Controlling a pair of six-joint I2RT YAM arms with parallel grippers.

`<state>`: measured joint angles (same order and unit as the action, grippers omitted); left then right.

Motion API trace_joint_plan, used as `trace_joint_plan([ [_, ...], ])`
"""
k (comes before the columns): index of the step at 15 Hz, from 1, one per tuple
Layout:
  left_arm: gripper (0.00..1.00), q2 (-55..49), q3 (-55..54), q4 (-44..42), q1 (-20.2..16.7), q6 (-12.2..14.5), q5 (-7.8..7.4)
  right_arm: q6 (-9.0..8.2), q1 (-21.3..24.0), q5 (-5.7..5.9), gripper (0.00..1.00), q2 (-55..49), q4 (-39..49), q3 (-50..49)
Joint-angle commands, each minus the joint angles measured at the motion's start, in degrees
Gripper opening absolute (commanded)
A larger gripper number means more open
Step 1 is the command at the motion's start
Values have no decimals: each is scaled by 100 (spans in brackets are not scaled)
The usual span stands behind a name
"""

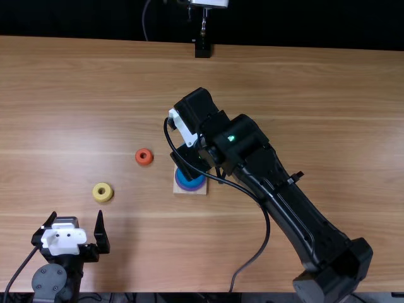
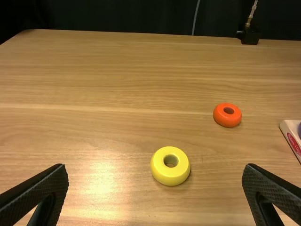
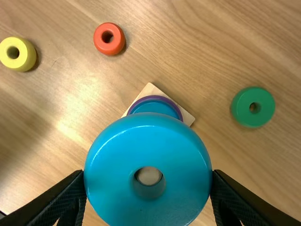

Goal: Build the Hanoi tower: stack the rings onto the peg from bottom to top in this color order: purple, dark blue, light blue, dark green, light green, yellow, orange.

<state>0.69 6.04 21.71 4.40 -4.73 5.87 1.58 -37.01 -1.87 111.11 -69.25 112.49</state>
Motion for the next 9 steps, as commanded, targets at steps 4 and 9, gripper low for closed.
trace_joint_plan([
  [4,100,-69,-604,476,-1,-1,46,0,-25,92,100,51,-569,80],
  [9,100,-69,-604,476,-1,-1,46,-32,-34,71,100,42,-485,274],
])
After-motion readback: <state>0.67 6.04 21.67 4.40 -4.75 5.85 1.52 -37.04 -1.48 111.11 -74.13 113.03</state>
